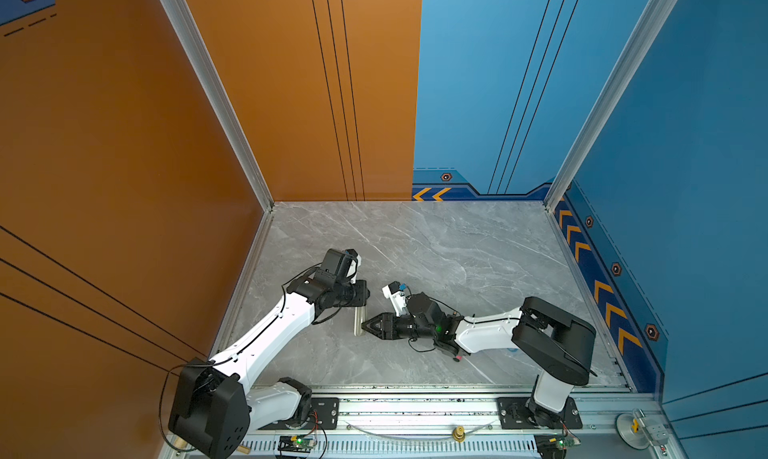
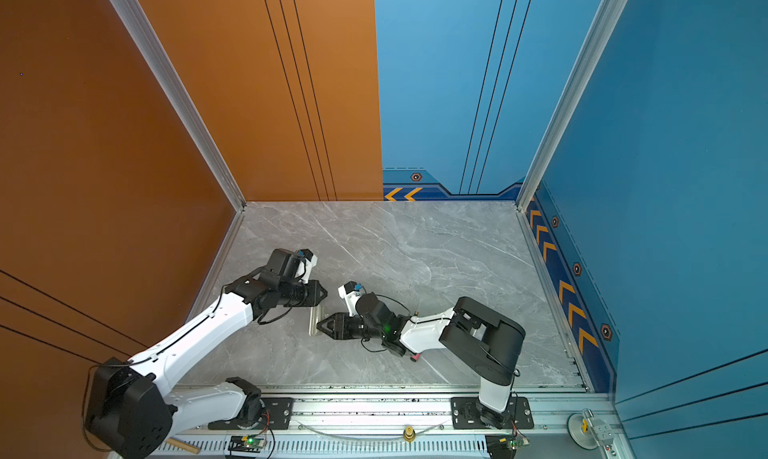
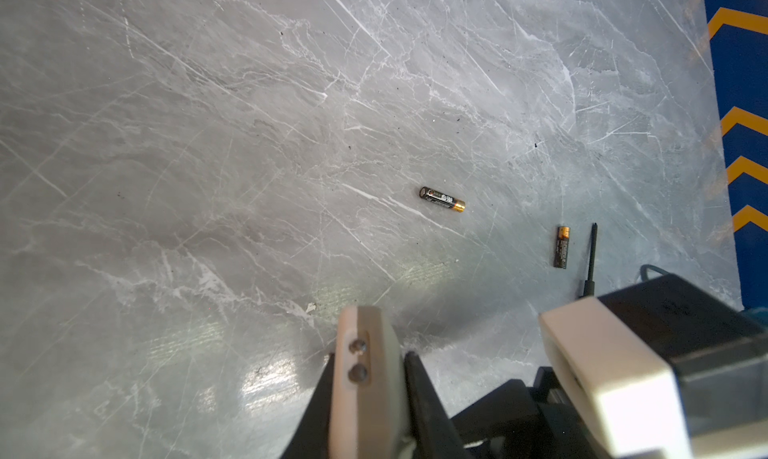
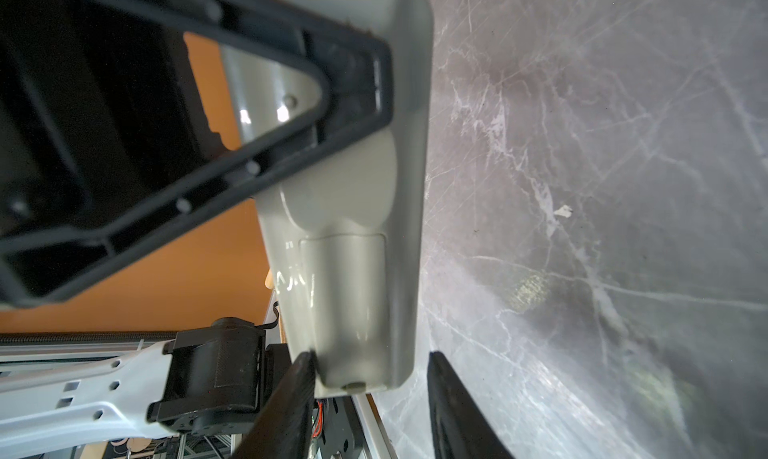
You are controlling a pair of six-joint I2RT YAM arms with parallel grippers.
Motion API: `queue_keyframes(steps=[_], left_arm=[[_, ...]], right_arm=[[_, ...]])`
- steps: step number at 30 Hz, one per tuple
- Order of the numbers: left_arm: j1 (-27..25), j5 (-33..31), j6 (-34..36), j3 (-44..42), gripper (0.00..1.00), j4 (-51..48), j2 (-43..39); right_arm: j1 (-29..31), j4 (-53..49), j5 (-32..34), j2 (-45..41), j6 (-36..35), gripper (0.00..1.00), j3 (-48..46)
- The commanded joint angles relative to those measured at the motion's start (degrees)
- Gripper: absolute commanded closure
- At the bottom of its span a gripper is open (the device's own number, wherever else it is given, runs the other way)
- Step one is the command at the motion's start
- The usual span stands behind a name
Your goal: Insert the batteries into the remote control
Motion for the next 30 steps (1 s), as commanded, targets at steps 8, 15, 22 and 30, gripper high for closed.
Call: queue_keyframes(steps=[8, 15, 22, 30], left_arm=[[-0.4, 1.5, -0.6, -0.4, 1.00, 0.5, -1.3], [-0.4, 1.7, -0.9, -0.5, 1.00, 0.5, -1.7], [-0.4, 1.8, -1.1, -0.5, 1.00, 0.6, -1.8], [-0.4, 1.9, -1.2, -0.6, 1.00, 0.6, -1.8]], right_arm=[[0.3, 3.0, -0.8, 1.5, 0.4, 0.61, 1.0], [0.3, 4.8, -1.3, 2.1, 1.2, 0.62, 1.1], [0.3, 5.0, -1.5, 2.2, 1.4, 0.65, 1.2], [0.3, 5.4, -1.7, 2.3, 1.5, 0.68, 1.1]])
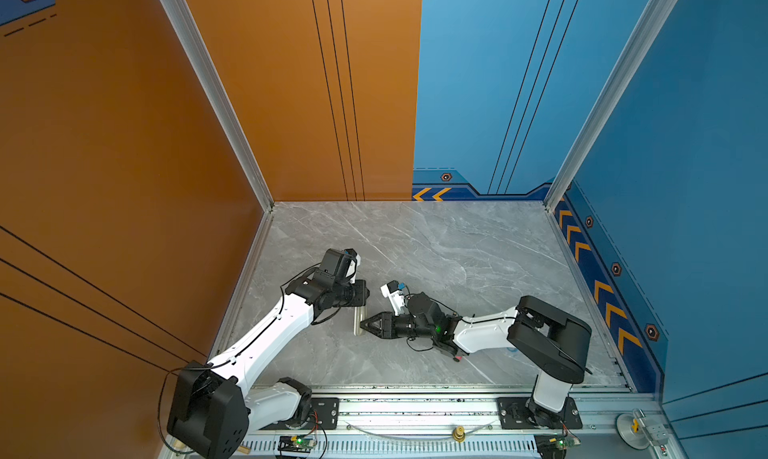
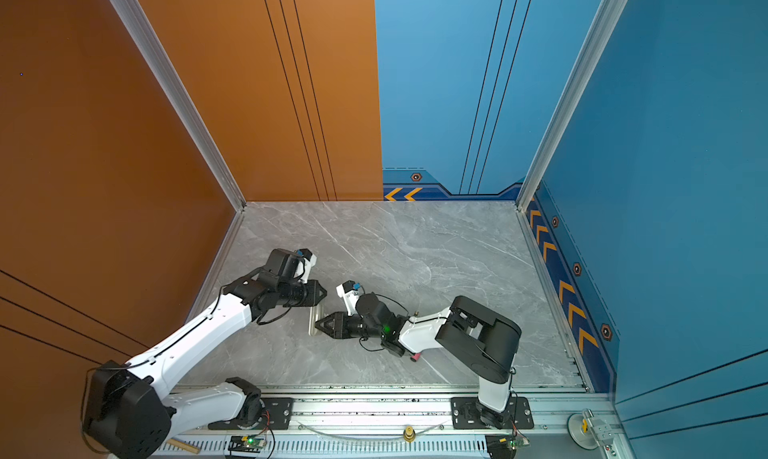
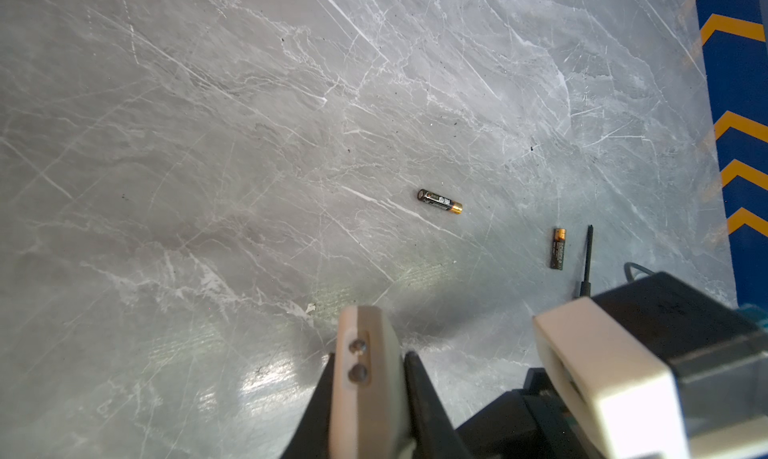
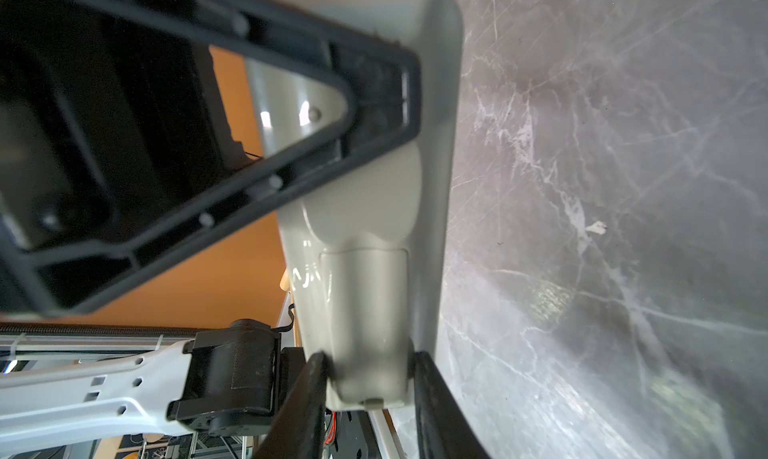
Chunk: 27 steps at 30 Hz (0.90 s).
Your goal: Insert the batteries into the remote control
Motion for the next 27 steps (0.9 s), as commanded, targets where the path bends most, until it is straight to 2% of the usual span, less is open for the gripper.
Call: queue_keyframes(steps=[1, 27], left_arm=[[-0.3, 2.1, -1.0, -0.5, 1.00, 0.7, -1.1], [0.4, 2.2, -1.1, -0.4, 1.00, 0.6, -1.3]], right_arm=[[0.3, 1.4, -0.5, 0.8, 0.6, 0.69, 0.9], [0.2, 2.2, -0.6, 0.1, 1.1, 0.75, 0.4]])
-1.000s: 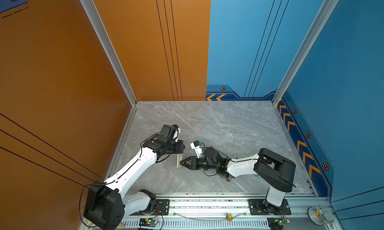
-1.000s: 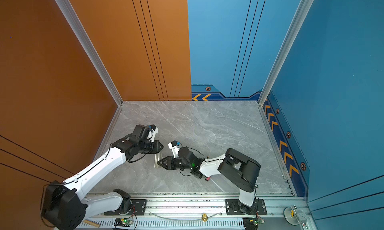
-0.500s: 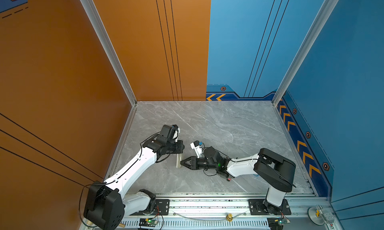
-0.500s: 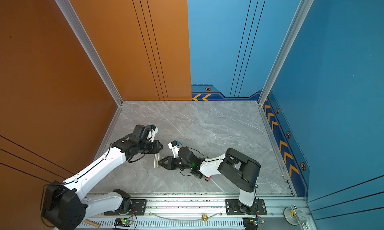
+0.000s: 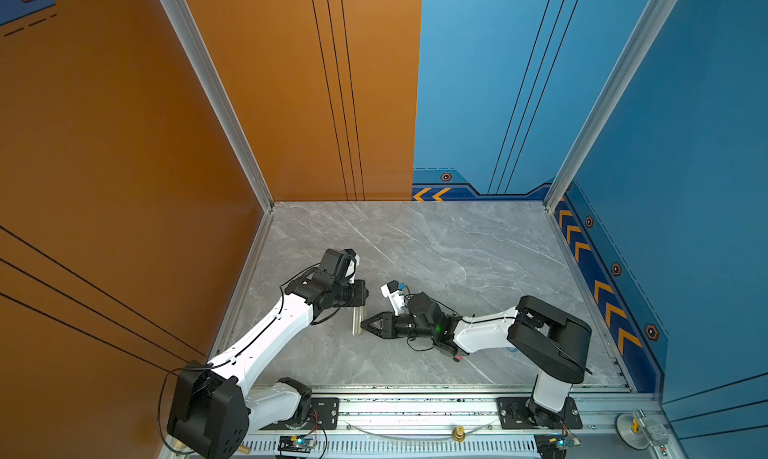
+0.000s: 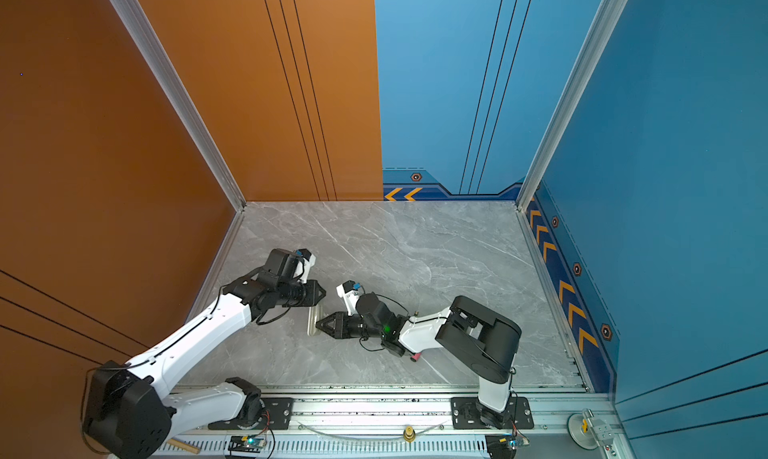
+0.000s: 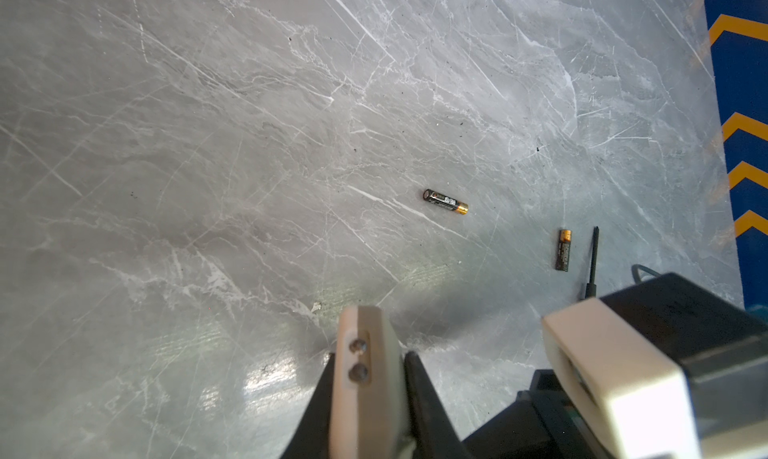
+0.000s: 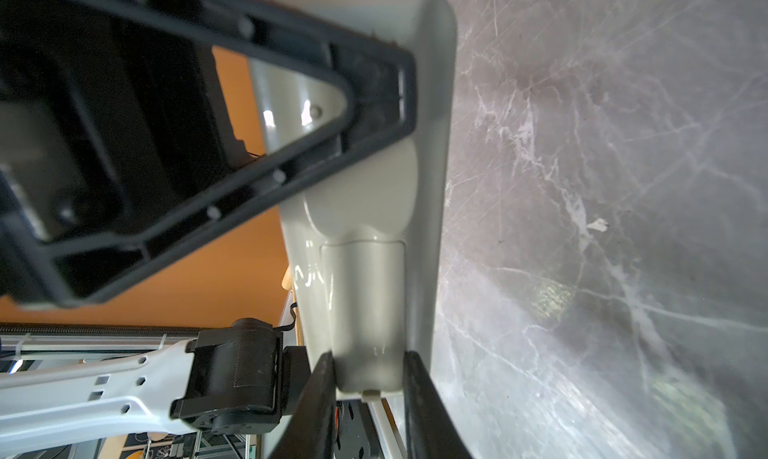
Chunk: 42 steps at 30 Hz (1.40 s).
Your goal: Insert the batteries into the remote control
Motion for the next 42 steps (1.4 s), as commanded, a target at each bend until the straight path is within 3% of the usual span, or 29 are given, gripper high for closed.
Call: queue_keyframes(steps=[1, 42], left_arm=[[0.0, 2.4, -1.2, -0.4, 1.00, 0.9, -1.4], [1.0, 1.0, -0.9, -1.6, 1.00, 0.9, -2.0]], right_arm=[[0.2, 2.1, -0.3, 0.1, 0.5, 0.75, 0.4], [0.9, 1.9, 0.0, -2.8, -0.4, 0.77, -1.2]])
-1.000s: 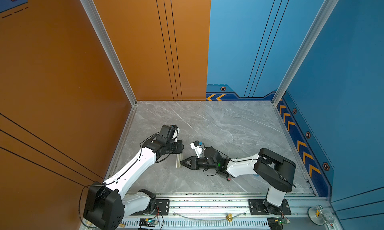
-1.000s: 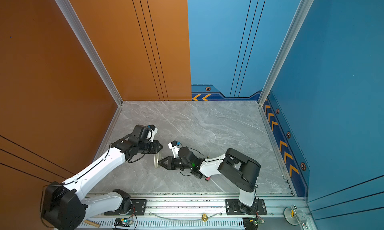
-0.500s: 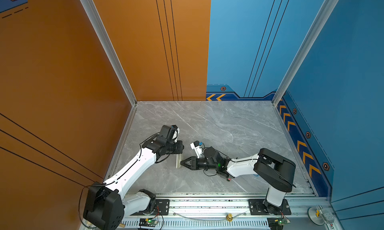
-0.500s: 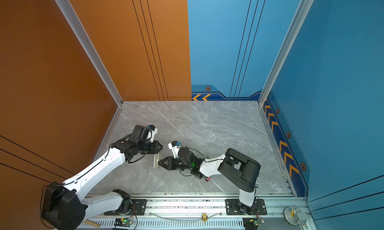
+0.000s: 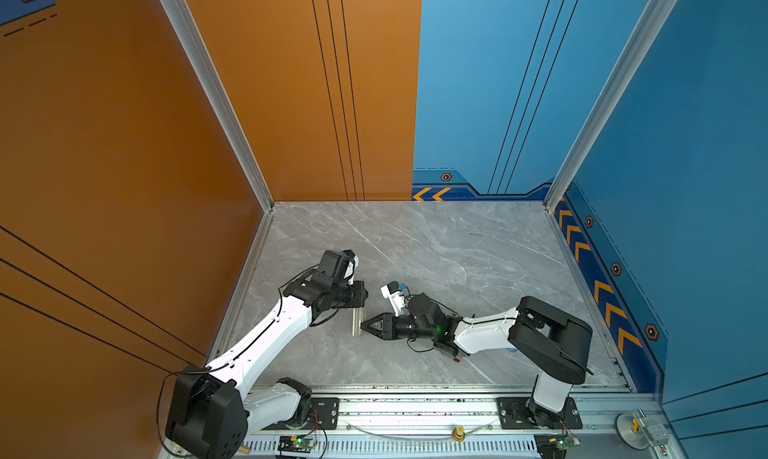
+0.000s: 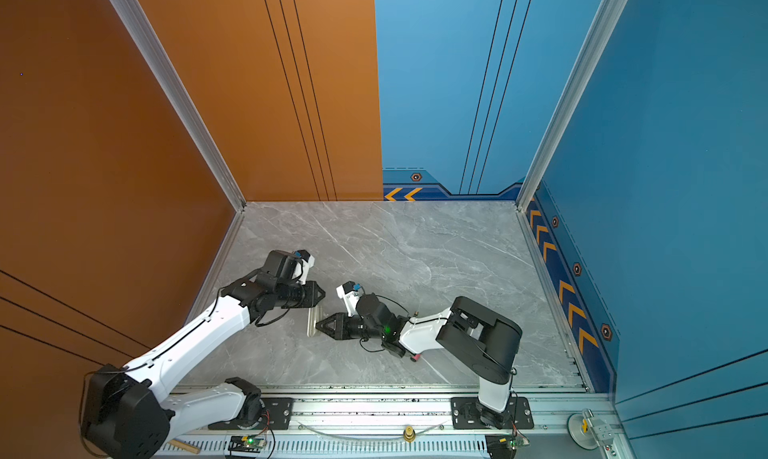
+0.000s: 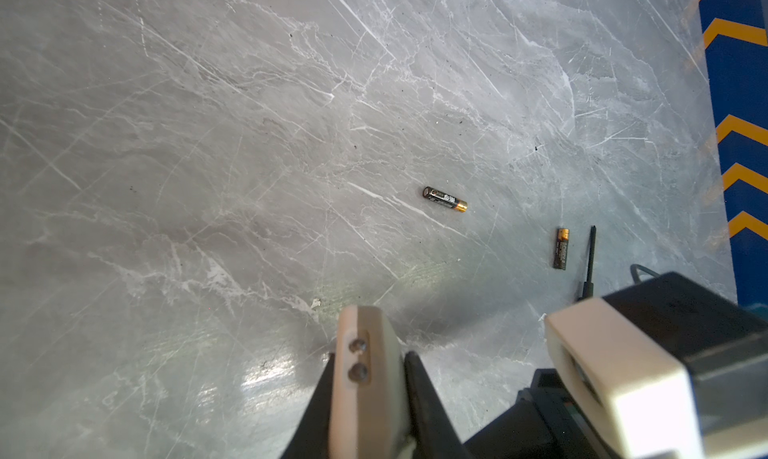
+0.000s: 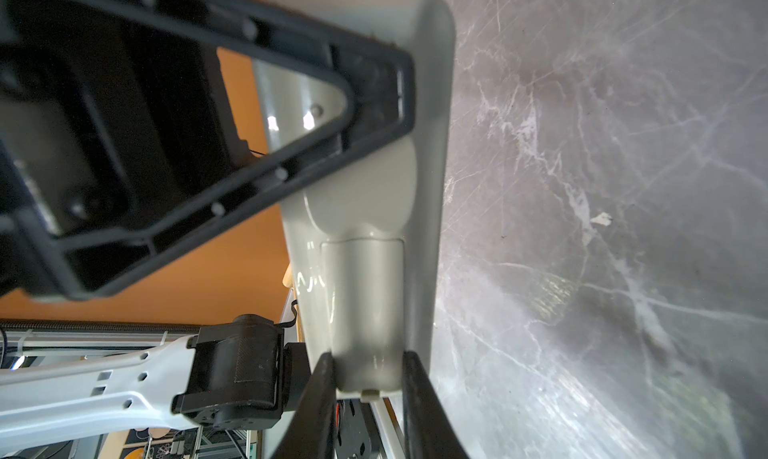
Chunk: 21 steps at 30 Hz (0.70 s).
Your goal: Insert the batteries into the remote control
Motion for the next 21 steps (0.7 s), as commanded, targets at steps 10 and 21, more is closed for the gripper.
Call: queue_keyframes(steps=[10, 21], left_arm=[[0.8, 0.8, -0.5, -0.6, 1.00, 0.7, -0.9], [1.0, 0.7, -0.4, -0.6, 1.00, 0.8, -0.9]], right_arm=[[0.7, 0.4, 0.1, -2.4, -1.0, 0.77, -0.5], [0.8, -0.6, 0.2, -2.7, -1.7, 0.76, -0.5]])
